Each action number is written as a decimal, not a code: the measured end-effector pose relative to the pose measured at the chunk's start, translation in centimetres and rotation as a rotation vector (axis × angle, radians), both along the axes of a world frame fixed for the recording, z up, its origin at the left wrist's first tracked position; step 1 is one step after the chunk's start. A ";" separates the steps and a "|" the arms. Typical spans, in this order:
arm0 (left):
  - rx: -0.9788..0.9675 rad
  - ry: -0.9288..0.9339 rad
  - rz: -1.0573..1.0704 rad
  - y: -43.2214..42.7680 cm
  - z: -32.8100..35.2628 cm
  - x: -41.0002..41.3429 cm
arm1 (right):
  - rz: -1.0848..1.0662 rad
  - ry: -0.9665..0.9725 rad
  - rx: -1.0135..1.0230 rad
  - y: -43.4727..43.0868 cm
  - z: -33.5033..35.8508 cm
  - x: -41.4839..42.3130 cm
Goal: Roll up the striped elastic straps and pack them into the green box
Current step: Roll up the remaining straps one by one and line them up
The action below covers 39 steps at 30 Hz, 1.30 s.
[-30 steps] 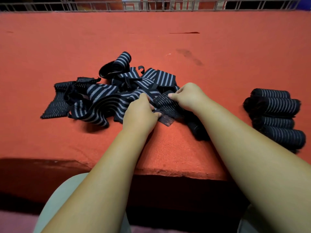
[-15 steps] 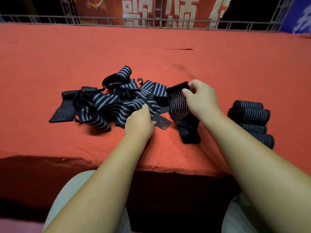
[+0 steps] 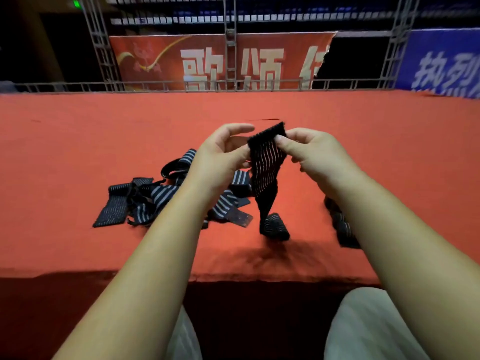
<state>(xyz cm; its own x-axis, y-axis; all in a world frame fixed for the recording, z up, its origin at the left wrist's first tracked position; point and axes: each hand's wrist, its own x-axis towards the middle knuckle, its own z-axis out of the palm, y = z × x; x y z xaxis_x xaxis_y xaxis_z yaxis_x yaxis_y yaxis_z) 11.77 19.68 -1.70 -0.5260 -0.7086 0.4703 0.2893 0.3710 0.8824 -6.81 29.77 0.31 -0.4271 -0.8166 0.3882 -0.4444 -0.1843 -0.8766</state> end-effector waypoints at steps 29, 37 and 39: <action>0.117 -0.202 0.316 1.2 5.5 4.7 | 0.213 -0.328 0.008 -1.5 1.9 5.6; 0.284 -0.254 0.363 -1.9 -2.8 7.8 | 0.189 -0.180 0.172 -5.5 -5.9 8.1; 0.278 -0.276 0.392 -2.9 -4.4 8.9 | 0.180 -0.139 0.190 -6.6 -7.0 8.8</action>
<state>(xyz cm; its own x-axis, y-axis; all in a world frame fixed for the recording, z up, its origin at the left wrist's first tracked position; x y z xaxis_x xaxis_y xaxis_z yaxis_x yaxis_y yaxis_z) 20.62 16.81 -6.11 -0.2754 -0.9539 0.1192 -0.0798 0.1463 0.9860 2.02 23.17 -6.67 -0.3069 -0.9366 0.1690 -0.2926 -0.0760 -0.9532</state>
